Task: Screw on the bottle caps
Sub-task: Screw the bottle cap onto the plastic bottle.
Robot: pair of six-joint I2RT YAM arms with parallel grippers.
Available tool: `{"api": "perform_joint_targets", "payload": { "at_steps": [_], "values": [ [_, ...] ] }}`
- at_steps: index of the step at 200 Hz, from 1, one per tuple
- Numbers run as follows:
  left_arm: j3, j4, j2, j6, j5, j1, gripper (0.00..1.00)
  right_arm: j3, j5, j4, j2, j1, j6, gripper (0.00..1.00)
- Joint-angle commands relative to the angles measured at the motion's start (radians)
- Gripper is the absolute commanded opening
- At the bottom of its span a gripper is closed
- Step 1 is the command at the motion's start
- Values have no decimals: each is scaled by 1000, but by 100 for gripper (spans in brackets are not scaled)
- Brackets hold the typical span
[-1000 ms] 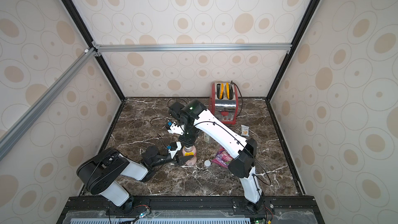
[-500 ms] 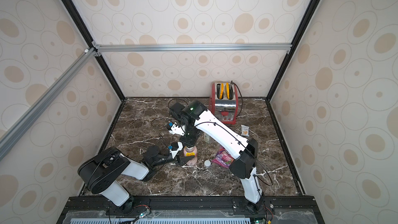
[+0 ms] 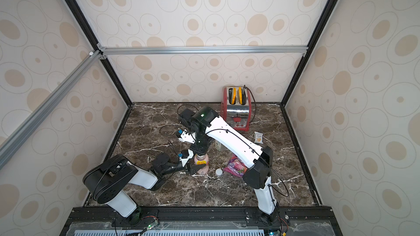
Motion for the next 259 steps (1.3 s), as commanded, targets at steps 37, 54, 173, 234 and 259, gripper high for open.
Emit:
{"api": "perform_joint_targets", "payload": {
  "at_steps": [37, 54, 173, 234, 259],
  "values": [
    [24, -52, 21, -1, -2, -11, 69, -33, -16, -42, -10, 16, 8, 31],
    [24, -56, 20, 2, -6, -11, 69, -33, -28, -47, -10, 16, 7, 30],
    [28, -69, 20, 4, -6, -12, 69, -34, -8, -28, -58, 16, 8, 30],
    [30, -73, 19, 1, 0, -11, 69, -78, 3, 2, -78, 16, 11, 30],
    [30, -72, 14, 1, 5, -11, 69, -67, 3, 13, -62, 16, 10, 30]
  ]
}}
